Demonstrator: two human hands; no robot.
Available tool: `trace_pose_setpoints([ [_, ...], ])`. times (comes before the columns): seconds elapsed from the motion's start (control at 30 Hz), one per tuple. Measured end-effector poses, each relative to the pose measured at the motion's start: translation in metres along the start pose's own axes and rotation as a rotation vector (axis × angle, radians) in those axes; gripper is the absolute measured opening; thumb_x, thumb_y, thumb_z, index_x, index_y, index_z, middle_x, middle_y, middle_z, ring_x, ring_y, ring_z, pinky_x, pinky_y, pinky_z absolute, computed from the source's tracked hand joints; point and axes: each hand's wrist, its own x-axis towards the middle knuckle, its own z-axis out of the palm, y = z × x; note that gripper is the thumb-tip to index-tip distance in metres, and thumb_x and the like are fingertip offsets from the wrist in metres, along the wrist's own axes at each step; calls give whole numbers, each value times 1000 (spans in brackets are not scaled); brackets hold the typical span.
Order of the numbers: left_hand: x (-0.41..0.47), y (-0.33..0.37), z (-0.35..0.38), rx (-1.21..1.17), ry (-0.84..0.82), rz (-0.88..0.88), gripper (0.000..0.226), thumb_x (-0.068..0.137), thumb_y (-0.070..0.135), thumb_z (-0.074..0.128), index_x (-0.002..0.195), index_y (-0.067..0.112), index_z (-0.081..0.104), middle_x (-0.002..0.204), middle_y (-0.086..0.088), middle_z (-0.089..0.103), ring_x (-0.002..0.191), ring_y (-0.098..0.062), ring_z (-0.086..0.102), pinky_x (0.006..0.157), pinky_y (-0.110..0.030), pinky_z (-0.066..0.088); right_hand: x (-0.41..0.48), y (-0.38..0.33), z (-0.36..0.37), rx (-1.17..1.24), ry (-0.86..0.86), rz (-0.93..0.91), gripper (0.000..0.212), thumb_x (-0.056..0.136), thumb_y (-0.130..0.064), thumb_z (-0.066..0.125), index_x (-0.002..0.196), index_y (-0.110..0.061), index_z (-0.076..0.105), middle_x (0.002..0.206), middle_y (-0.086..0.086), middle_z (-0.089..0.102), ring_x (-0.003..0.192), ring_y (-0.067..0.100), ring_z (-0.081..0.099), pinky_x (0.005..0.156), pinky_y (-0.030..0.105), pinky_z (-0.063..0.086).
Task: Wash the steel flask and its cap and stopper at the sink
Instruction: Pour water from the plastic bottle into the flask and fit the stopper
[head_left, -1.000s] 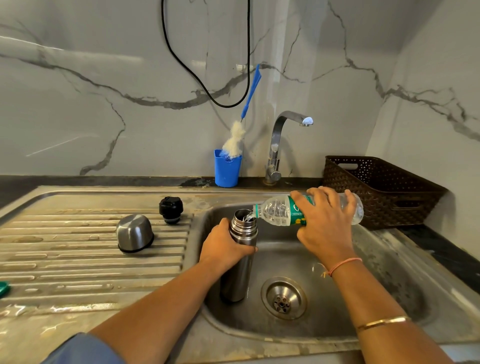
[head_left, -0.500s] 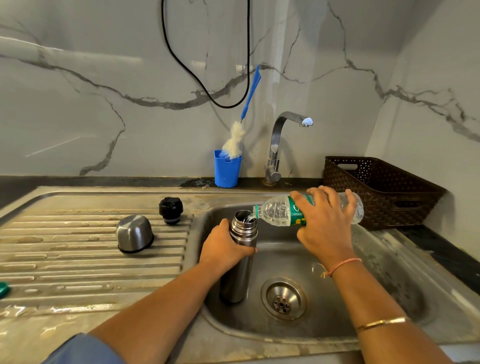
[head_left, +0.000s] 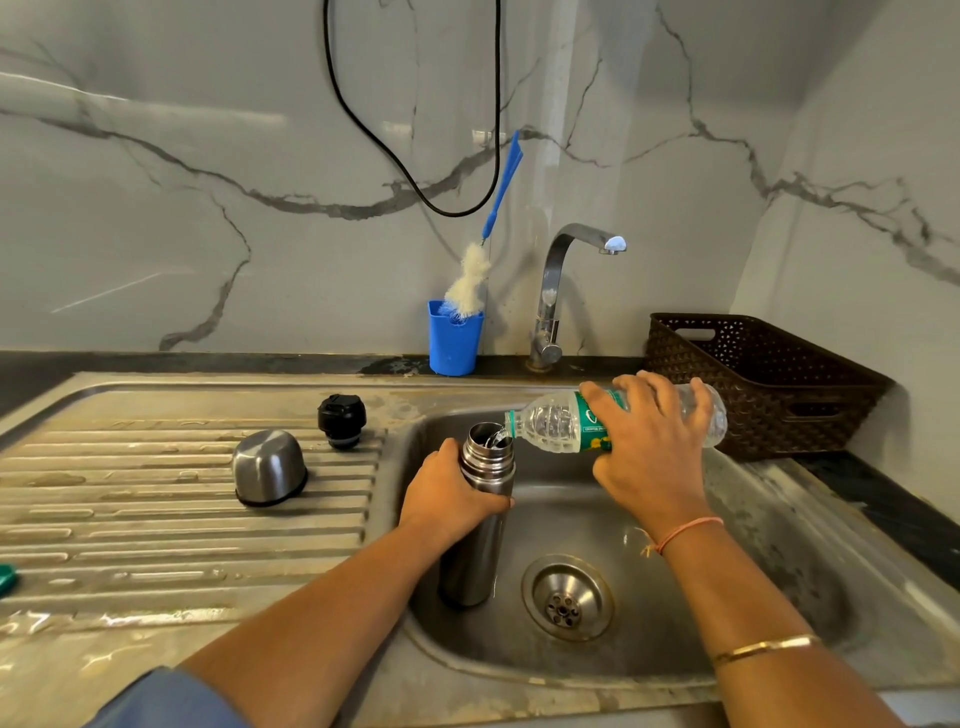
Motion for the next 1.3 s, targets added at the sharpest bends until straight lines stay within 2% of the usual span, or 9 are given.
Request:
trace_pose_setpoints([
  [0.3, 1, -2, 1, 5, -1, -1, 64, 52, 39, 87, 103, 28, 50, 104, 7, 61, 94, -11, 59, 83, -31, 52, -1, -1, 0, -1, 23, 5, 74, 45, -12, 84, 116, -22, 65, 113, 13, 62, 115, 37, 51, 102, 63, 20],
  [0.5, 2, -2, 2, 6, 1, 1, 66, 51, 39, 87, 104, 28, 50, 104, 8, 61, 95, -10, 59, 85, -32, 52, -1, 0, 1, -6, 61, -5, 75, 41, -13, 86, 113, -20, 66, 110, 14, 63, 112, 39, 54, 98, 66, 26],
  [0.7, 3, -4, 3, 6, -5, -4, 66, 51, 39, 87, 104, 28, 50, 105, 7, 61, 94, -11, 59, 85, -32, 52, 0, 0, 2, -9, 59, -6, 75, 41, -13, 86, 113, -20, 66, 110, 14, 63, 112, 39, 54, 99, 66, 26],
  [0.9, 3, -5, 2, 0, -7, 3, 64, 51, 38, 87, 102, 28, 50, 103, 8, 61, 93, -10, 59, 83, -30, 52, 0, -1, 0, -33, 61, -13, 75, 41, -12, 85, 113, -21, 66, 110, 14, 63, 112, 38, 54, 99, 65, 25],
  [1.17, 3, -4, 0, -10, -11, 3, 63, 50, 40, 87, 100, 27, 51, 102, 7, 62, 90, -11, 60, 78, -29, 51, 1, -7, -6, -99, 77, -36, 74, 37, -8, 82, 108, -22, 69, 103, 13, 64, 104, 36, 57, 101, 56, 17],
  [1.3, 4, -5, 0, -17, -14, -10, 63, 49, 41, 87, 99, 26, 51, 102, 5, 62, 90, -13, 61, 78, -30, 51, 4, -12, -8, -147, 56, -47, 72, 39, -8, 82, 109, -22, 69, 102, 12, 63, 102, 35, 58, 100, 57, 16],
])
